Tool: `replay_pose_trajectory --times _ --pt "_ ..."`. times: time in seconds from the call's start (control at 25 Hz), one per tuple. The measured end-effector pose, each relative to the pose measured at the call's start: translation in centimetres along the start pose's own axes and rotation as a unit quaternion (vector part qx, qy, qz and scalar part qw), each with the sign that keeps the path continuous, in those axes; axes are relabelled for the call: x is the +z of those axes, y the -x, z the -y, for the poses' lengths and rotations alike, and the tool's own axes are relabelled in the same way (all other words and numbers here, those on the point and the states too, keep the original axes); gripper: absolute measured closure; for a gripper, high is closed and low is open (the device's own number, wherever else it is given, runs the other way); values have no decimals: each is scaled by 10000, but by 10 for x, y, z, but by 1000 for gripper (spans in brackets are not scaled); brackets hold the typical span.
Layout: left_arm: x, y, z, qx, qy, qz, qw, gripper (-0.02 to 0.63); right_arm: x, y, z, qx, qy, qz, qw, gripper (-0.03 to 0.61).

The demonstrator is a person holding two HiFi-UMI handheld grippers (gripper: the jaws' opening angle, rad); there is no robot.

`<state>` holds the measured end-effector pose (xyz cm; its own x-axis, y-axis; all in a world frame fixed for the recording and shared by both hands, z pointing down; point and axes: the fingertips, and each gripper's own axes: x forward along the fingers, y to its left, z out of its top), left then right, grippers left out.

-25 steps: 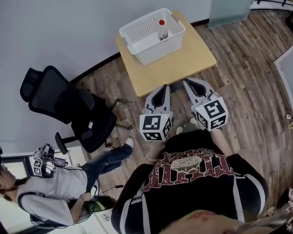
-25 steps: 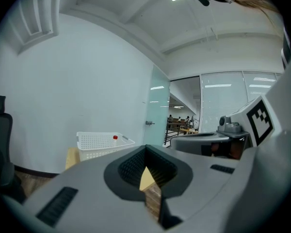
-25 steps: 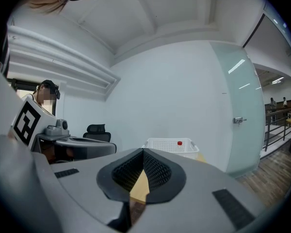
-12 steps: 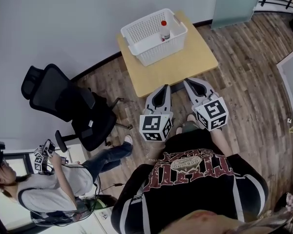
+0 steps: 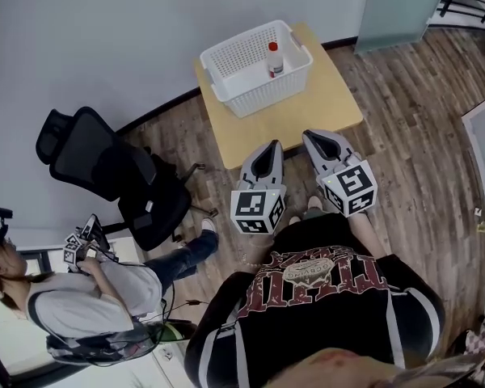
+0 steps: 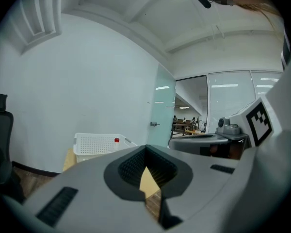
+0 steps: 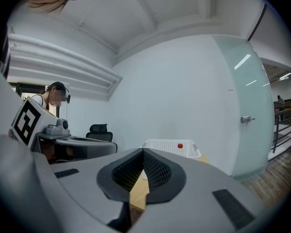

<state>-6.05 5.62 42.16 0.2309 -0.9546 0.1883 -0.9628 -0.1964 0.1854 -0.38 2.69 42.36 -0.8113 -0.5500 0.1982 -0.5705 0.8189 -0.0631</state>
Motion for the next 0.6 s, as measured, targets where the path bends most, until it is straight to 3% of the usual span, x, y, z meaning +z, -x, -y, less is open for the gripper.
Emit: replay_pose_trajectory --times 0.6 --pt "14 -43 -14 509 87 -2 9987 581 21 -39 37 543 136 11 9984 561"
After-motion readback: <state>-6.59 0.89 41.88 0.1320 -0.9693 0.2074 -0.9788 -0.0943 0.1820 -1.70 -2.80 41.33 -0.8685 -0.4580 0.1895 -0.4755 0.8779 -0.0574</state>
